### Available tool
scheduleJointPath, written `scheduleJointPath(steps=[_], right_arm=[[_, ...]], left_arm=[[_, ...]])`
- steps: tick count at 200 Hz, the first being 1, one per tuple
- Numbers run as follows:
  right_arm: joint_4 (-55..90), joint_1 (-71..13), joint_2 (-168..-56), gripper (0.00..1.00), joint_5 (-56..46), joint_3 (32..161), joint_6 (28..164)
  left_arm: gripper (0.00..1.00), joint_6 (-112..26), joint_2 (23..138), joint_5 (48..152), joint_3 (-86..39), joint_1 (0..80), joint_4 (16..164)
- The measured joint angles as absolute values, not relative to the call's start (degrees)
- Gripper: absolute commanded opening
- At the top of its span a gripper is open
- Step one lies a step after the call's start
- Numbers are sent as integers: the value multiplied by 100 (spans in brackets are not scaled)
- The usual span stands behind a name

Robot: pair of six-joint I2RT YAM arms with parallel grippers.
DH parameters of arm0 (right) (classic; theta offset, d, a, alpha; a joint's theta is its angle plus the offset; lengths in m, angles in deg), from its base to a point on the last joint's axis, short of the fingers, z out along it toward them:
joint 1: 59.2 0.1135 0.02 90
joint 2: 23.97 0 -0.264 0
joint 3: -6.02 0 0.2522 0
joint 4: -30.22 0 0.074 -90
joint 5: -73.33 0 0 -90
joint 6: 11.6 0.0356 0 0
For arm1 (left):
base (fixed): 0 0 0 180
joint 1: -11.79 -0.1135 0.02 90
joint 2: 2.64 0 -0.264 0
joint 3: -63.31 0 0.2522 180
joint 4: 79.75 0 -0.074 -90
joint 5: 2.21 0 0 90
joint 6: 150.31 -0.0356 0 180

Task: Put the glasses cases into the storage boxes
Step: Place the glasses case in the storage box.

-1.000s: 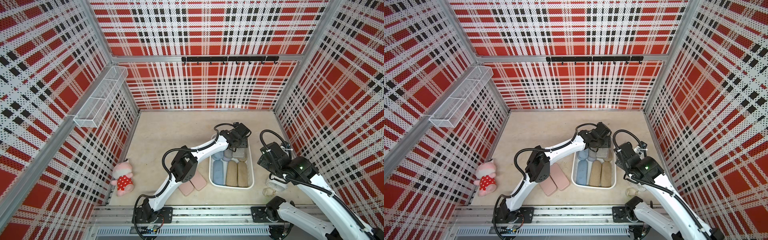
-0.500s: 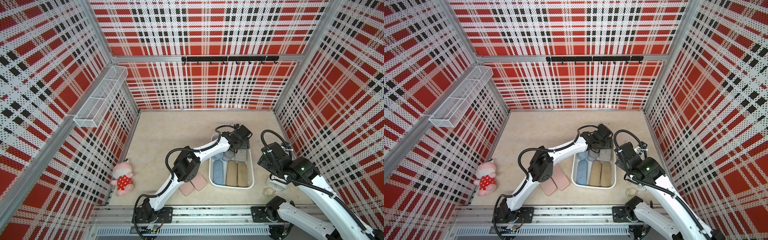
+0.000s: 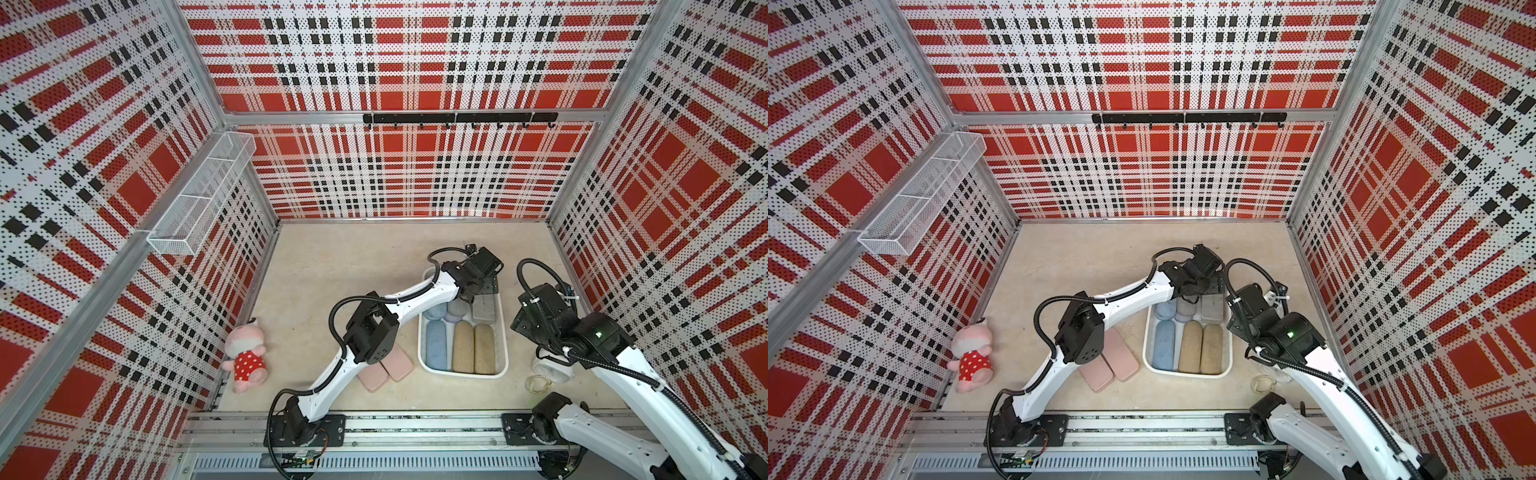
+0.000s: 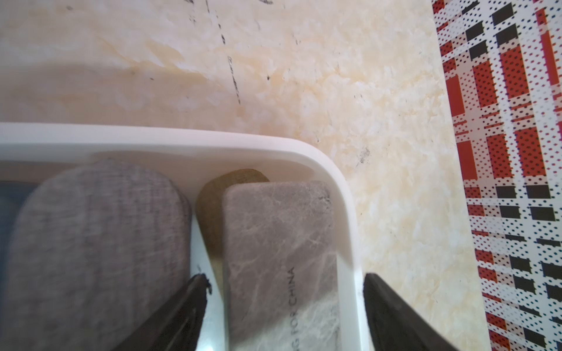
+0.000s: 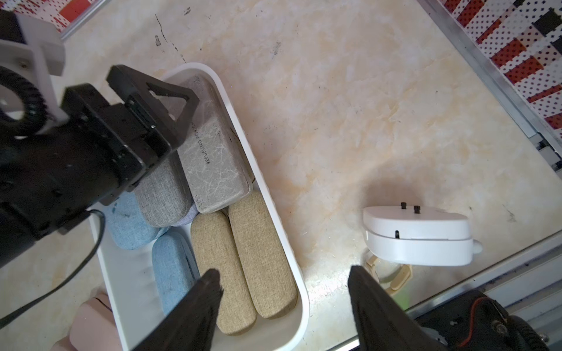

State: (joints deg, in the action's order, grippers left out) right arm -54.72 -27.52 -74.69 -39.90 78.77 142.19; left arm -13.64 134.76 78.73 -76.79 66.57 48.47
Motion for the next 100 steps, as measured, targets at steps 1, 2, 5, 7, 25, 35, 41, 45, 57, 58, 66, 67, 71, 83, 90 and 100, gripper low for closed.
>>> scheduleJointPath(steps=[1,2,5,7,25,35,41,45,57,58,66,67,71,83,90,100], right_arm=[[-5463,-2752,-7480,70,-3981,7870,14214],[-5459,-2752,-7484,70,-3977,7866,14212],[-5430,-2752,-7510,69,-3950,7846,14190],[-5411,-2752,-7521,69,-3931,7837,14179],[-5260,-2748,-7648,69,-3769,7785,14070],[-5157,-2704,-7725,70,-3692,7787,14013],[-5089,-2664,-7775,70,-3673,7789,13974],[-5052,-2627,-7805,70,-3653,7793,13954],[-4908,-2398,-7934,71,-3640,7815,13900],[-4899,-2376,-7943,71,-3633,7815,13902],[-4779,-2155,-8041,71,-3638,7837,13865],[-4753,-2116,-8061,71,-3644,7844,13858],[-4692,-2009,-8118,71,-3640,7861,13832],[-4466,-1655,-8330,71,-3640,7944,13773],[-4307,-1445,-8479,71,-3644,8001,13725],[-4077,-1150,-8726,73,-3631,8108,13635]], left_arm=[[84,-1368,13459,7868,-7659,6657,4847],[84,-1370,13450,7866,-7651,6657,4847],[85,-1388,13378,7833,-7607,6655,4845],[85,-1399,13350,7825,-7578,6655,4845],[89,-1517,12891,7665,-7292,6651,4832],[92,-1598,12534,7538,-7039,6649,4856],[95,-1639,12287,7433,-6859,6646,4873],[96,-1678,12084,7339,-6728,6642,4873],[98,-1720,11522,7130,-6300,6616,4939],[98,-1720,11442,7099,-6239,6611,4954],[98,-1731,11009,6970,-5874,6570,5053],[98,-1729,10935,6955,-5799,6561,5070],[98,-1729,10681,6889,-5590,6515,5114],[98,-1724,9990,6769,-4940,6349,5319],[98,-1713,9597,6714,-4562,6214,5448],[98,-1685,9031,6644,-4003,5962,5617]])
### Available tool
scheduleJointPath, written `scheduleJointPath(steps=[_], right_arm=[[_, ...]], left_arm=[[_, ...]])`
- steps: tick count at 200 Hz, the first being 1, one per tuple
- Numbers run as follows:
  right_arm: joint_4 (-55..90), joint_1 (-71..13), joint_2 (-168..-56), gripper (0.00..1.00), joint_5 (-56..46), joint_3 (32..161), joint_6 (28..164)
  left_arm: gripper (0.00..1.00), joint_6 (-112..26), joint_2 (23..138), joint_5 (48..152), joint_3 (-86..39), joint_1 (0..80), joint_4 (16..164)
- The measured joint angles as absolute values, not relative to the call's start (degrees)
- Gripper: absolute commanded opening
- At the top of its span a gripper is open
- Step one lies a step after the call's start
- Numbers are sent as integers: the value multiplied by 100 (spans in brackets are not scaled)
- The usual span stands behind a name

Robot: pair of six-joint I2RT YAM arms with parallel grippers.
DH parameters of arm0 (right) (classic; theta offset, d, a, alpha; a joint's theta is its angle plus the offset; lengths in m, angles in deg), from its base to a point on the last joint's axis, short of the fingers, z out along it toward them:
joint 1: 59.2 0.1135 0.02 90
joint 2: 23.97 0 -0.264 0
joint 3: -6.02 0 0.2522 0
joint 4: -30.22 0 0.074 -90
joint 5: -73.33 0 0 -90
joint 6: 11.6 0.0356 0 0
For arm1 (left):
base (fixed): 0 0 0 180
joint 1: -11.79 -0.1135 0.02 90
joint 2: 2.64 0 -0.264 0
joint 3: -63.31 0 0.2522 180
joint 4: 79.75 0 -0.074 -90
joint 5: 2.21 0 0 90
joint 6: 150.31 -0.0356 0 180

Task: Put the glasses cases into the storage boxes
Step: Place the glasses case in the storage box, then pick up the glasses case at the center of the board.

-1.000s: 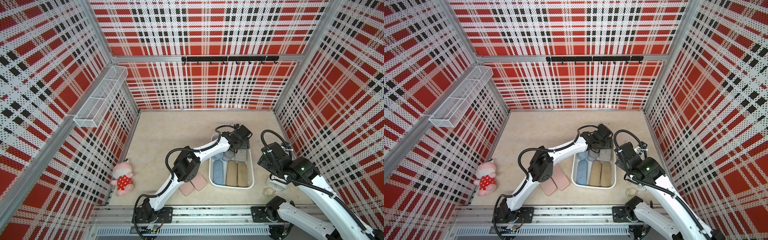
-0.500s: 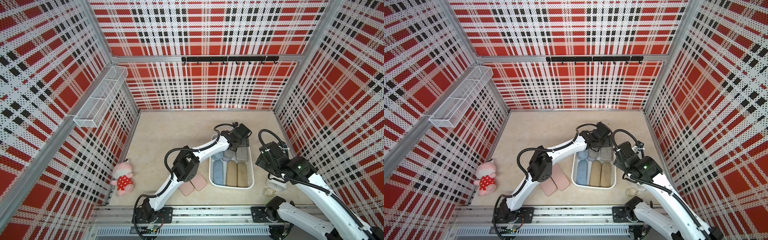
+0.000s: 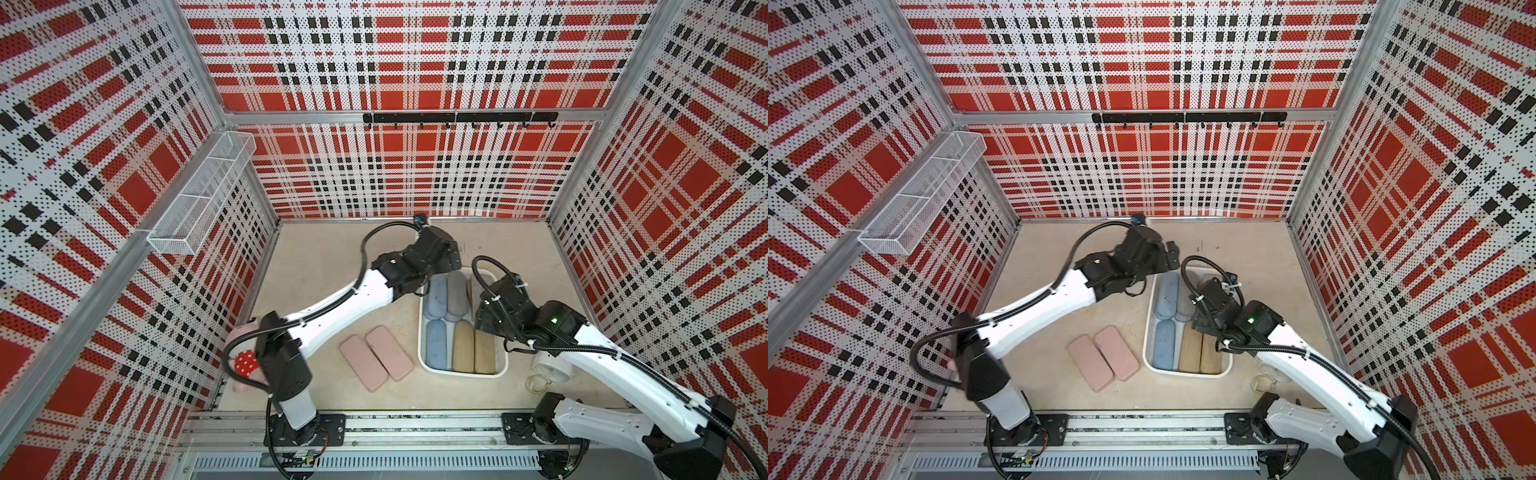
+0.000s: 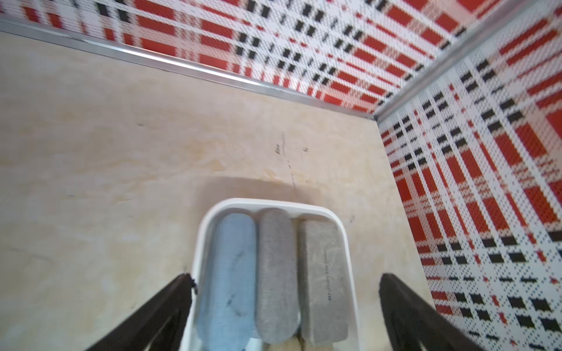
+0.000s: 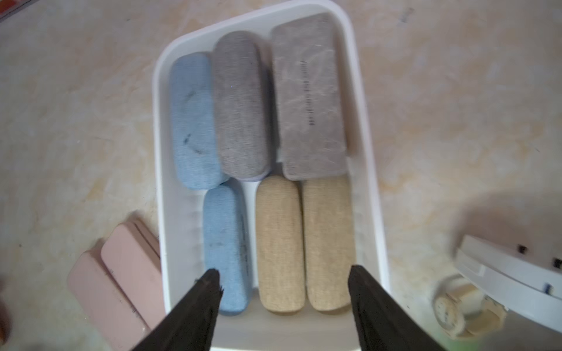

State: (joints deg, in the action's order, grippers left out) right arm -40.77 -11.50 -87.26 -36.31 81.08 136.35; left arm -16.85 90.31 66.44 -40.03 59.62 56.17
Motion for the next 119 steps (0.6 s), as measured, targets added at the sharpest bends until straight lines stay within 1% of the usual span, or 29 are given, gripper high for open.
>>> scheduleJointPath(steps=[26,59,90,119], right_arm=[[-3551,-389,-9624,78,-3636,8668,13288],[-2956,297,-10962,83,-3526,9505,12770],[-2668,599,-12089,84,-3319,10069,12385],[-2648,682,-12924,84,-3203,10423,12190]], left_arm=[[98,-1641,7820,6699,-2674,5136,5977],[99,-1716,6751,7058,-1439,3912,6060],[100,-1899,5960,7394,-779,2988,5951],[99,-2070,5569,7635,-593,2371,5721]])
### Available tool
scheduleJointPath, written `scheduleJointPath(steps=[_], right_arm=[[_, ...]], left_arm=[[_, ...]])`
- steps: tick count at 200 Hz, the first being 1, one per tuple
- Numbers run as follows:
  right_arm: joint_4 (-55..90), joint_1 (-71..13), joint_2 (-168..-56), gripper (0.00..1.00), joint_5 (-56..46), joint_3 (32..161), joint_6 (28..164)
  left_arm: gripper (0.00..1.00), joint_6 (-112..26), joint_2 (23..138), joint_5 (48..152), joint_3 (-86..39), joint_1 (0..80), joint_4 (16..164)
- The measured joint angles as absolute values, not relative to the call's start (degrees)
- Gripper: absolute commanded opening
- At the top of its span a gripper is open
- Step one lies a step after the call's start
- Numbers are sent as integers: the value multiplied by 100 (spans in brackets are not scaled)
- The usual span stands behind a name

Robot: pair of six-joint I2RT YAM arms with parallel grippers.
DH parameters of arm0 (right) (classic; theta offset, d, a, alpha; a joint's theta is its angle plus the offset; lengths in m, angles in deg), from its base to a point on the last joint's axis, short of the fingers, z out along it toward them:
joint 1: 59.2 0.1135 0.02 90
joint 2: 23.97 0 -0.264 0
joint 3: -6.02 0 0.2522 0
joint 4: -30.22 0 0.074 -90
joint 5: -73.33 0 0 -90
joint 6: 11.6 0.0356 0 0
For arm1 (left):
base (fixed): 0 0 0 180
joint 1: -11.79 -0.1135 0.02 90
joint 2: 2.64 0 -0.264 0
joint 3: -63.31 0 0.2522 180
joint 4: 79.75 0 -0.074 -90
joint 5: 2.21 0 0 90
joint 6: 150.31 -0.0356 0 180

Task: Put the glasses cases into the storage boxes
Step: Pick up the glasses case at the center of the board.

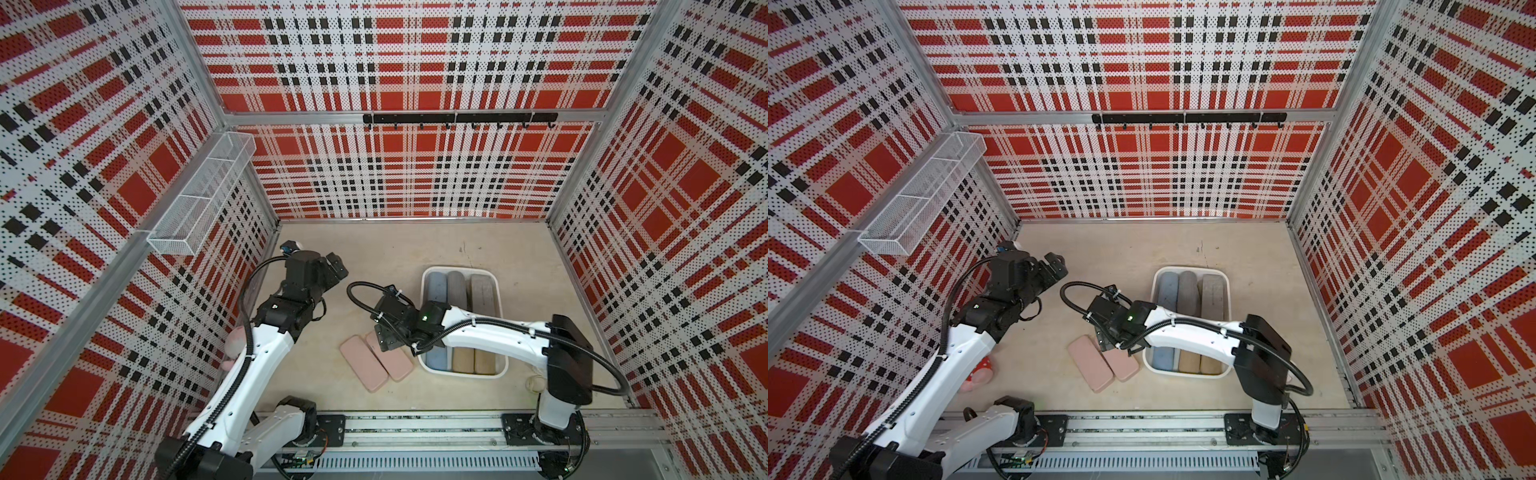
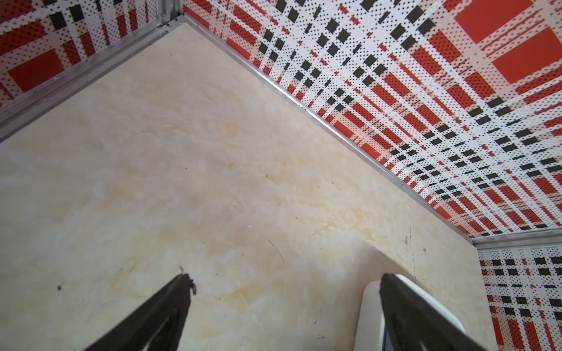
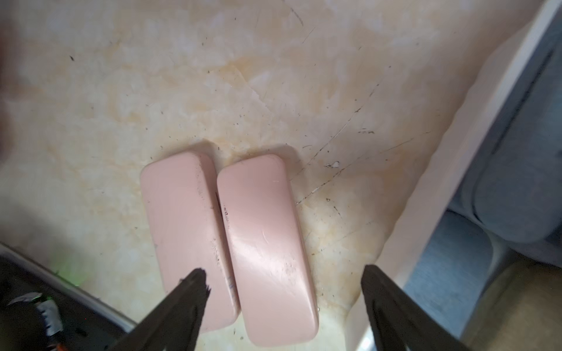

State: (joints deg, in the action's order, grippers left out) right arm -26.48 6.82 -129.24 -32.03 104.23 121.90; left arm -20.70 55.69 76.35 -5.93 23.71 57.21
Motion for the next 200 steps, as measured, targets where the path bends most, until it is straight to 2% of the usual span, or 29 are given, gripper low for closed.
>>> scheduleJointPath(steps=[42,112,167,200], right_arm=[[-2742,767,-13624,84,-3148,10880,11961],[-2849,920,-13973,83,-3028,10937,11849],[-2893,931,-14212,81,-3006,10937,11852],[-2871,933,-14253,81,-2976,10943,11854]], left_arm=[[98,-2245,5523,7879,-554,2085,5571],[98,-2443,5481,8056,-259,2017,5514],[98,-2516,5405,9020,150,907,5516],[98,-2568,5295,9359,268,806,5507]])
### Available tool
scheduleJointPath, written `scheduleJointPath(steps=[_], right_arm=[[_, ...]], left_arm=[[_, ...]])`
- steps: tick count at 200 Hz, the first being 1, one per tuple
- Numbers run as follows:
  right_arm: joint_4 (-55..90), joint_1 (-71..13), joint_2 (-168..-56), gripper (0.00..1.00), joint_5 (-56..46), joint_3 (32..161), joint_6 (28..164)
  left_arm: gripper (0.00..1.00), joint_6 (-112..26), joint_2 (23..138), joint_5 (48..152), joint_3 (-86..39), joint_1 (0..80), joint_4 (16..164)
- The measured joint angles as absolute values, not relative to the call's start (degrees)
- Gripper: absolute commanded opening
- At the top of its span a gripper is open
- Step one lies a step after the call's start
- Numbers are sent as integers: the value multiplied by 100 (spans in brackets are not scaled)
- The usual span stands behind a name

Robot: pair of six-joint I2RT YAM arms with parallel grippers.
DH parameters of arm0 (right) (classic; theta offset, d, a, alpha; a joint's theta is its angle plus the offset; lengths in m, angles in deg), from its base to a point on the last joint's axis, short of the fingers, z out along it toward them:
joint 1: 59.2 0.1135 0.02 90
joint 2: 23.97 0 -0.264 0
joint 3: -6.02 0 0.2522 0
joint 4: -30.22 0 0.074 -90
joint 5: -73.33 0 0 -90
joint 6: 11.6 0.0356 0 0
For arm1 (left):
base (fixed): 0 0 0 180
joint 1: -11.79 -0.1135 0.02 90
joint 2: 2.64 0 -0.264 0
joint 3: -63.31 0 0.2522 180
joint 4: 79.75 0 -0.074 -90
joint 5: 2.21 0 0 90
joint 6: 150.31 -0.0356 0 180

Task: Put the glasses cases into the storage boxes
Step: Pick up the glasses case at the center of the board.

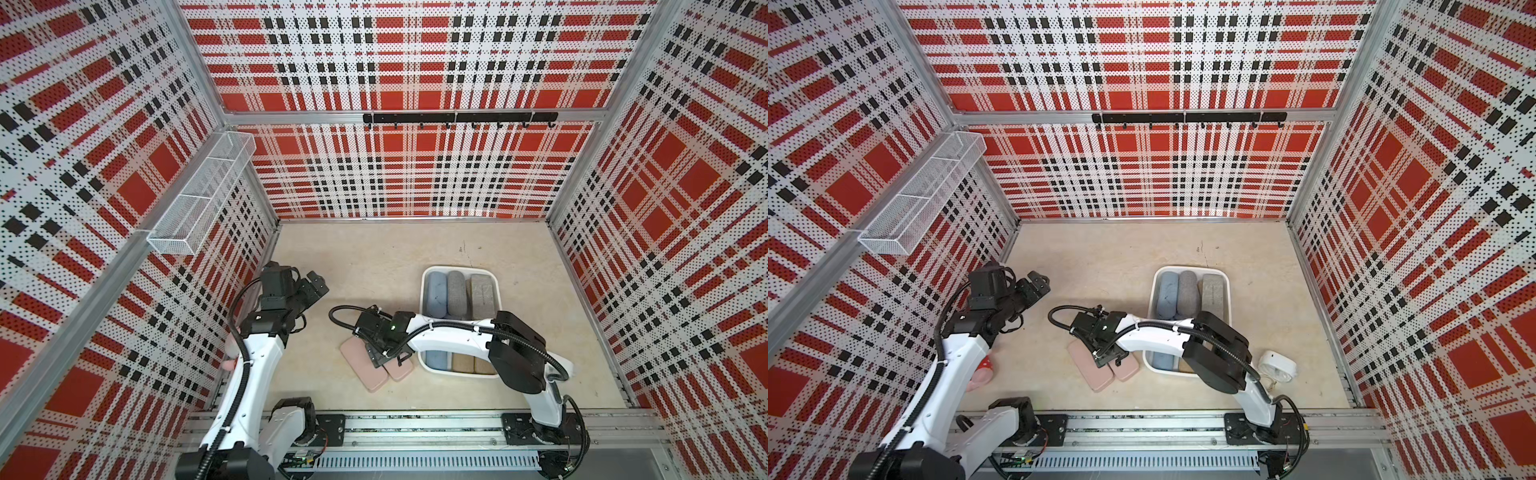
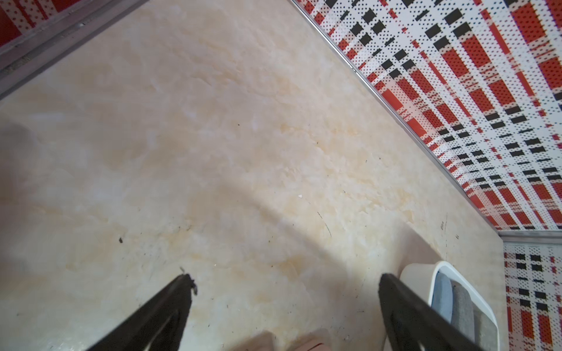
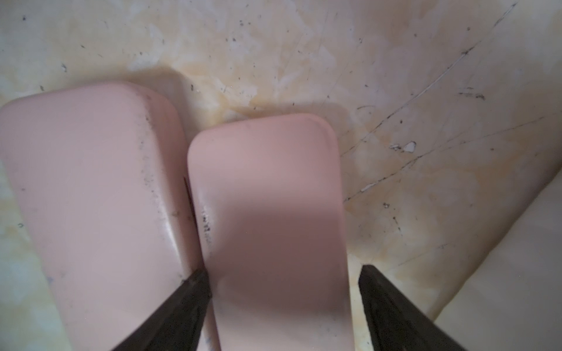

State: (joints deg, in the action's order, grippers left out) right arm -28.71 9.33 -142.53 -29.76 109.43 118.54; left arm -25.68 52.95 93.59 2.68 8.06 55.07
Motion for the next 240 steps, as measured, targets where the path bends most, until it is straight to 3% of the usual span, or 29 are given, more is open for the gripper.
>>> scheduleJointPath(steps=[78,128,180,240], right_arm=[[-2982,942,-14564,78,-2995,11210,11865],[-2982,887,-14579,76,-2914,11210,11871],[-3011,850,-14760,85,-2818,11240,12007],[-2967,828,-14758,77,-2798,11212,12112]], left_arm=[[99,-2408,5289,9232,537,1678,5658],[99,-2422,5293,8909,535,1595,5647],[98,-2474,5289,8839,537,1305,5614],[99,-2483,5287,8837,537,1283,5601]])
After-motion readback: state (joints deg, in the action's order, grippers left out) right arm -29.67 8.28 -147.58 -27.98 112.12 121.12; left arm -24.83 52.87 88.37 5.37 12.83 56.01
